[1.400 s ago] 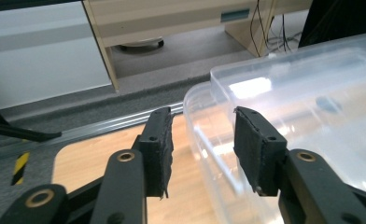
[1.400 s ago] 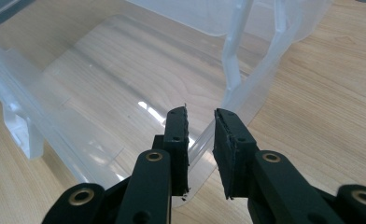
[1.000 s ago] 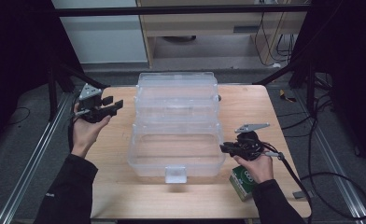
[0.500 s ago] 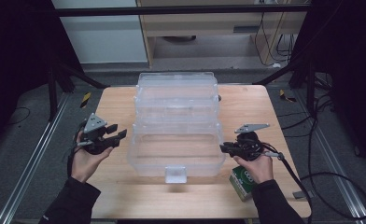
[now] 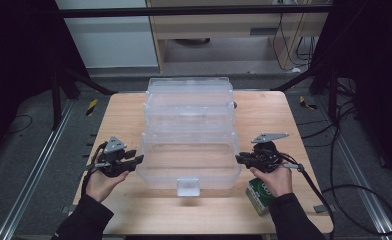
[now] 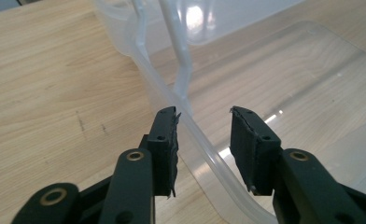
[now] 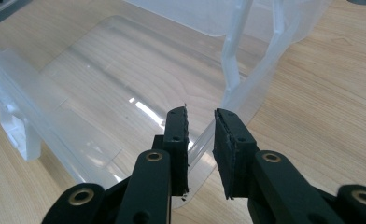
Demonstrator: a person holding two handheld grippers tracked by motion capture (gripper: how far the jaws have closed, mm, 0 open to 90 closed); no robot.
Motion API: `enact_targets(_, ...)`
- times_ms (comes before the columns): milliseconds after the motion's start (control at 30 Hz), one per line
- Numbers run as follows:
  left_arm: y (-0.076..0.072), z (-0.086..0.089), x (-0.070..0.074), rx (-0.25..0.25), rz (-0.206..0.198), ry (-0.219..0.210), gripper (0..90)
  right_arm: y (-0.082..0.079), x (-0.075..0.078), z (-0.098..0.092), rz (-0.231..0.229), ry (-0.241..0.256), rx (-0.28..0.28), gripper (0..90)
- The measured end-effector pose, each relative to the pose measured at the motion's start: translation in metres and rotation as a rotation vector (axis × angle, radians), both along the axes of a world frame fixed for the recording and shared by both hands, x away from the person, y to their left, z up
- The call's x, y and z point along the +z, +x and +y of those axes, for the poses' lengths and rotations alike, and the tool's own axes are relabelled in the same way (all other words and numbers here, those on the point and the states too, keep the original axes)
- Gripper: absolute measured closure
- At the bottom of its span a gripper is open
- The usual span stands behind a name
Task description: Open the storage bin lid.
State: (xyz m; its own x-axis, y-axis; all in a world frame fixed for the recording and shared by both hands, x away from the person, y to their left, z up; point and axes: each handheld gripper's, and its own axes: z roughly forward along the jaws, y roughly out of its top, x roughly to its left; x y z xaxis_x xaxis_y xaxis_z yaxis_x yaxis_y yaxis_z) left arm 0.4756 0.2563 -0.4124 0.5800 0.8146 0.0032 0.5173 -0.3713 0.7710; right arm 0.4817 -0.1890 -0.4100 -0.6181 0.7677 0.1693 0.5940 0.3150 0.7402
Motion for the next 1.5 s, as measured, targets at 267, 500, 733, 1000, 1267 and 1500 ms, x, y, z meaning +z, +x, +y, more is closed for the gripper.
enact_targets(267, 0.002, -0.001, -0.003, -0.003, 0.010, 0.016, 65.3, 0.000, 0.000, 0.000, 0.004, 0.002, -0.004, 75.5)
enact_targets(500, 0.003, -0.001, -0.003, -0.002, 0.002, 0.016, 66.0, -0.001, 0.000, 0.001, 0.004, 0.002, -0.012, 75.6)
enact_targets(733, -0.001, 0.003, 0.006, 0.005, -0.040, 0.007, 61.2, -0.001, 0.002, 0.001, 0.010, 0.002, -0.025, 74.7)
enact_targets(1000, -0.001, 0.019, 0.013, 0.063, -0.095, -0.017, 45.4, -0.009, 0.024, -0.007, -0.073, -0.004, -0.040, 67.1)
enact_targets(1267, 0.009, 0.044, 0.004, 0.141, -0.083, -0.023, 37.5, -0.013, 0.034, -0.020, 0.006, -0.062, -0.098, 51.7)
enact_targets(1500, 0.013, 0.056, -0.003, 0.177, -0.065, -0.024, 35.4, -0.016, 0.039, -0.023, 0.043, -0.118, -0.086, 41.5)
